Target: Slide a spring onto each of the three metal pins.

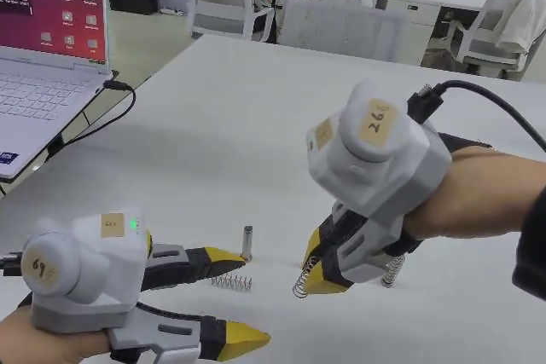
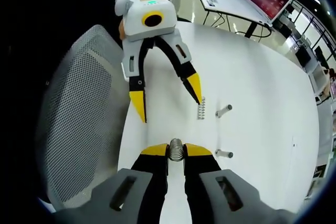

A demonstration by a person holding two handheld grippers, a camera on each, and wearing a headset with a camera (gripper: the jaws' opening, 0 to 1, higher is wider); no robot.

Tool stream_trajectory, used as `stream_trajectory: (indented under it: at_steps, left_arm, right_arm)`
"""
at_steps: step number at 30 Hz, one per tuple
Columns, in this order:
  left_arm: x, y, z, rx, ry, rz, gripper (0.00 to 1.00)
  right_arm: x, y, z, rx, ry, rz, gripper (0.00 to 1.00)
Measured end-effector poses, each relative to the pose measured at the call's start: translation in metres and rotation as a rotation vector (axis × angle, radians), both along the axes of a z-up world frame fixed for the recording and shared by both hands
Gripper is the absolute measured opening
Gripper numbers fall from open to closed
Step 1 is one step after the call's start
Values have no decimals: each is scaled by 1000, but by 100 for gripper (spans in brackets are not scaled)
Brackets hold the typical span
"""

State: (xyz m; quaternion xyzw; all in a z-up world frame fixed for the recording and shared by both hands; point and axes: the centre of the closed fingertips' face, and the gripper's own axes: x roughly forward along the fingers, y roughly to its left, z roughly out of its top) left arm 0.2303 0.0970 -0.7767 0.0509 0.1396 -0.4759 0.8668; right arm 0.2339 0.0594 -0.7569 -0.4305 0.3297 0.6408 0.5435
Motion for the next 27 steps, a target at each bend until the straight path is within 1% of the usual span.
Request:
stream_trajectory:
  at_steps: [2, 10, 17, 19, 22, 27]
  left_arm:
    - [0, 3, 0, -7, -2, 14, 54]
    - [0, 13, -5, -7, 3, 52, 61]
    - [2, 20, -4, -12, -3, 86, 67]
    - [3, 22, -4, -13, -8, 97, 69]
    - [4, 24, -3, -22, -10, 111, 71]
    - [3, 25, -4, -29, -8, 122, 73]
  right_arm:
    - [2, -2, 0, -4, -5, -3, 8]
    - [12, -8, 4, -8, -13, -27, 8]
    - [28, -14, 10, -12, -30, -53, 8]
    - [33, -16, 12, -16, -43, -58, 8]
    - [41, -17, 16, -15, -51, -69, 8]
    - [54, -18, 16, -27, -73, -82, 8]
